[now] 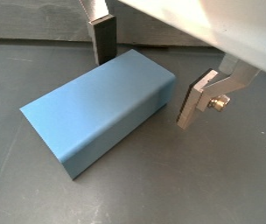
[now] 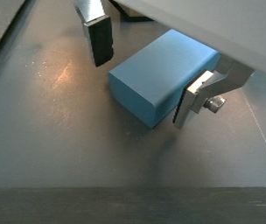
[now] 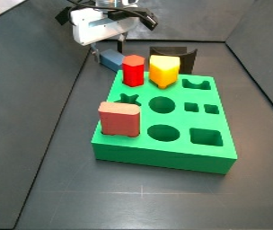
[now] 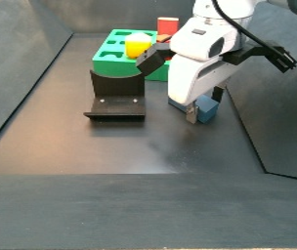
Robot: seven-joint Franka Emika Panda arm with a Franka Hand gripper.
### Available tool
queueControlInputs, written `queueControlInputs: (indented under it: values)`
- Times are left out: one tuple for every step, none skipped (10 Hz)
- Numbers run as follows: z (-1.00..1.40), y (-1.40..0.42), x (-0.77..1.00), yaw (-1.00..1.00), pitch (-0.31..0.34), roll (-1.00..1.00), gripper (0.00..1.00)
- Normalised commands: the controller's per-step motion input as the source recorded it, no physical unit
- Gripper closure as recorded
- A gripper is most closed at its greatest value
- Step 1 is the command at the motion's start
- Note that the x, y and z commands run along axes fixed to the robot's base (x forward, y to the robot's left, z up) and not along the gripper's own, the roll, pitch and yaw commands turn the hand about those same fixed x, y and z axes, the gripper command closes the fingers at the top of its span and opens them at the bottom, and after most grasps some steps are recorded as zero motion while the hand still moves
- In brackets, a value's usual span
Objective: Pick up the rectangle object. Move up. Place the rectangle object on the fixture. Regrasp the rectangle object. Move to above the board. Insert the rectangle object.
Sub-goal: Pick up the rectangle object.
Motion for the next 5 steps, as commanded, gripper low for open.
queueControlInputs:
  values:
    - [-0.32,0.06,0.16,0.0,0.0,-0.01,0.0]
    - [0.0,0.0,0.0,0.0,0.0,-0.01,0.0]
    - [0.0,0.0,0.0,0.0,0.0,0.0,0.0]
    - [0.0,0.0,0.0,0.0,0.0,0.0,1.0]
    - [0.0,0.0,0.0,0.0,0.0,0.0,1.0]
